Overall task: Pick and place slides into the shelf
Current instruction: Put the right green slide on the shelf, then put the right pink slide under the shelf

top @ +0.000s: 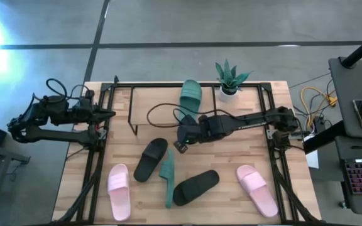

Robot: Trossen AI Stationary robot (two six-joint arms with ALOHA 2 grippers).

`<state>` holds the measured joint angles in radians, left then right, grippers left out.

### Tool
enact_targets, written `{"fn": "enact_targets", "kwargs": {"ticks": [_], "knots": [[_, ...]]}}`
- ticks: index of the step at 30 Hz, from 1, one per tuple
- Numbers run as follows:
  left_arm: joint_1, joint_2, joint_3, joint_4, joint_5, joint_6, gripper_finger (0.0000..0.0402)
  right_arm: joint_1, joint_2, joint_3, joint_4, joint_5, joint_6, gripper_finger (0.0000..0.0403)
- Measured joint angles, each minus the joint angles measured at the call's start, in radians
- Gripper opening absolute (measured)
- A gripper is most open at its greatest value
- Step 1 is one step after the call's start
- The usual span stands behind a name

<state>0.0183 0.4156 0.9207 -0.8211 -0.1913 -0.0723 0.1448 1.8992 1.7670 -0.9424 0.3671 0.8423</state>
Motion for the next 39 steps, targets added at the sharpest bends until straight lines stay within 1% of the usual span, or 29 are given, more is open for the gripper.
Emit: {"fn": "enact_targets", "kwargs": {"ticks": [5,9,15,18,21,23,29,32,37,39], "knots": [[0.000,0.000,0.000,0.000,0.000,0.000,0.0000,-0.008,0.000,-0.025,0.006,0.004,0.015,0.0023],[0.000,0.000,0.000,0.000,0.000,0.000,0.0000,-0.009,0.000,-0.038,0.003,0.066,0.023,0.0022],[0.000,0.000,-0.001,0.000,0.000,0.000,0.0000,-0.021,0.000,-0.040,-0.001,0.101,0.023,0.0022],[0.000,0.000,-0.003,-0.001,0.000,0.000,0.0000,-0.026,0.000,-0.041,-0.037,0.112,0.039,0.0022],[0.000,0.000,-0.008,-0.001,0.000,0.000,0.0000,-0.025,0.000,-0.041,-0.108,0.155,0.096,0.0022],[0.000,0.000,-0.011,-0.001,0.000,0.000,0.0000,-0.026,0.000,-0.041,-0.135,0.159,0.115,0.0022],[0.000,0.000,-0.012,-0.004,0.009,-0.013,0.0000,0.008,-0.002,-0.018,-0.124,0.134,0.118,0.0022],[0.000,0.000,-0.012,-0.003,0.077,-0.049,0.0000,0.046,-0.004,0.020,-0.121,0.100,0.092,0.0022],[0.000,0.017,-0.012,-0.004,0.228,-0.061,0.0000,0.125,-0.004,0.075,-0.116,0.097,0.040,0.0023],[0.000,0.033,-0.012,-0.006,0.253,-0.054,0.0000,0.152,-0.004,0.098,-0.114,0.097,0.040,0.0023]]}}
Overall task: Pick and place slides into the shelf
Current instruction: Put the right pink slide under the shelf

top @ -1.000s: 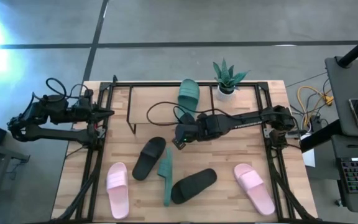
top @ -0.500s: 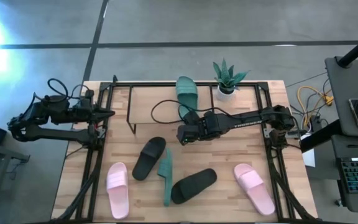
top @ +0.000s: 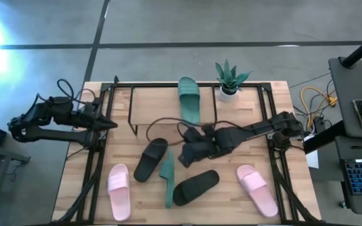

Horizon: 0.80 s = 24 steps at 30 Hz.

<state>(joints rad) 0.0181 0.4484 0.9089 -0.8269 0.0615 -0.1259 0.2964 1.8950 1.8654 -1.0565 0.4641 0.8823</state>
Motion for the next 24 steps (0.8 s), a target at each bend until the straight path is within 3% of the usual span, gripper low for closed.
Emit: {"fn": "enact_targets", "kwargs": {"ticks": [5,10,16,19,22,24], "knots": [[0.000,0.054,-0.002,-0.004,0.066,0.009,0.0000,0.048,0.000,0.060,0.000,-0.015,0.038,0.0039],[0.000,0.095,-0.034,-0.005,0.087,0.010,0.0000,0.087,-0.002,0.094,-0.102,-0.123,0.157,0.0108],[0.000,0.100,-0.072,-0.006,0.095,0.009,0.0000,0.185,-0.002,0.067,-0.484,-0.308,0.664,0.0188],[0.000,0.086,-0.085,-0.003,0.094,0.010,0.0000,0.279,-0.002,0.049,-0.513,-0.312,1.001,0.0206],[0.000,0.063,-0.106,-0.001,0.094,0.010,0.0000,0.386,0.005,0.046,-0.507,-0.248,1.346,0.0210],[0.000,0.044,-0.120,0.000,0.093,0.010,0.0000,0.428,0.026,0.046,-0.470,-0.276,1.383,0.0210]]}}
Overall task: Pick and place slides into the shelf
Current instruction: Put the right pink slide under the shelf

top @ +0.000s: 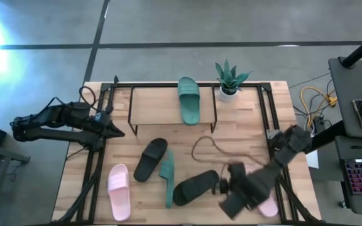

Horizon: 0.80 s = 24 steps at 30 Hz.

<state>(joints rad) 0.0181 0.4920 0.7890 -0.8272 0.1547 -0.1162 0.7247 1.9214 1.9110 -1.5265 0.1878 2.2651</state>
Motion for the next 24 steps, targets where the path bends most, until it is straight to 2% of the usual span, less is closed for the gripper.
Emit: {"fn": "enact_targets", "kwargs": {"ticks": [2,5,8,12,14,18,24], "knots": [[0.000,-0.017,-0.011,0.002,-0.003,0.000,0.0000,0.017,0.037,-0.001,0.015,-0.045,0.003,0.0210],[0.000,-0.035,-0.014,0.008,-0.003,0.000,0.0000,0.035,0.083,-0.002,0.031,-0.017,0.002,0.0210],[0.000,-0.051,-0.014,0.013,-0.003,-0.005,0.0000,0.052,0.128,-0.005,0.018,-0.080,0.009,0.0210],[0.000,-0.069,-0.013,0.012,-0.003,-0.006,0.0000,0.078,0.198,-0.008,-0.026,-0.092,0.006,0.0210],[0.000,-0.076,-0.013,0.013,-0.003,-0.007,0.0000,0.086,0.227,-0.008,-0.050,-0.136,-0.008,0.0209],[0.000,-0.083,-0.013,0.011,-0.003,-0.007,0.0000,0.118,0.269,-0.027,-0.047,-0.239,-0.185,0.0209],[0.000,-0.071,-0.013,0.011,-0.003,-0.009,0.0000,0.134,0.249,-0.080,-0.042,-0.257,-0.476,0.0209]]}}
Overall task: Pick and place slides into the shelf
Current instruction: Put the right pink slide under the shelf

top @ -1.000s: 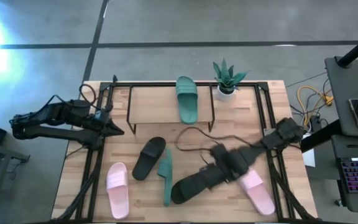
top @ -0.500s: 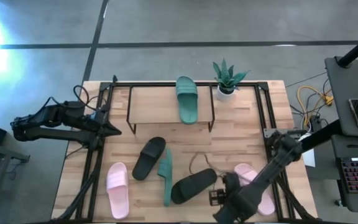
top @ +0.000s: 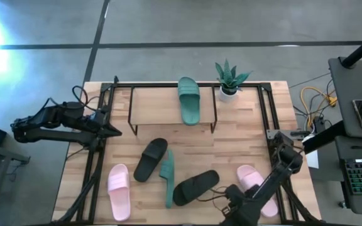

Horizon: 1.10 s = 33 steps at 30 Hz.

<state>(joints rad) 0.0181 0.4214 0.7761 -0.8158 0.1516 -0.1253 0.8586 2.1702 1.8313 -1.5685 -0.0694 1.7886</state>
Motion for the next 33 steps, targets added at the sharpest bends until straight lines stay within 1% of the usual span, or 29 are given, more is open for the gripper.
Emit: {"fn": "enact_targets", "kwargs": {"ticks": [3,7,10,13,17,20,22,24,26,33], "knots": [[0.000,0.016,0.000,0.004,0.000,-0.016,0.0000,-0.009,-0.027,-0.044,-0.002,-0.041,-0.196,0.0209],[0.000,0.047,0.000,0.039,0.000,-0.034,0.0000,-0.021,-0.081,-0.131,0.000,-0.058,-0.432,0.0209],[0.000,0.071,0.001,0.067,-0.001,-0.070,0.0000,-0.021,-0.154,-0.234,-0.002,-0.076,-0.538,0.0209],[0.000,0.095,0.001,0.080,-0.002,-0.079,0.0000,0.006,-0.247,-0.353,-0.003,-0.089,-0.541,0.0209],[0.000,0.119,0.001,0.082,-0.003,-0.080,0.0000,0.056,-0.379,-0.474,-0.005,-0.091,-0.456,0.0209],[0.000,0.135,0.001,0.090,-0.007,-0.088,0.0000,0.096,-0.454,-0.517,0.002,-0.085,-0.410,0.0209],[0.000,0.145,0.001,0.101,-0.017,-0.128,0.0000,0.120,-0.487,-0.523,0.003,-0.062,-0.394,0.0209],[0.000,0.154,0.001,0.097,-0.032,-0.173,0.0000,0.135,-0.500,-0.520,0.006,-0.026,-0.405,0.0209],[0.000,0.162,0.001,0.096,-0.043,-0.202,0.0000,0.147,-0.500,-0.520,0.010,0.014,-0.457,0.0209],[0.000,0.181,0.001,0.093,-0.137,-0.209,0.0000,0.190,-0.445,-0.533,0.040,0.113,-0.644,0.0215]]}}
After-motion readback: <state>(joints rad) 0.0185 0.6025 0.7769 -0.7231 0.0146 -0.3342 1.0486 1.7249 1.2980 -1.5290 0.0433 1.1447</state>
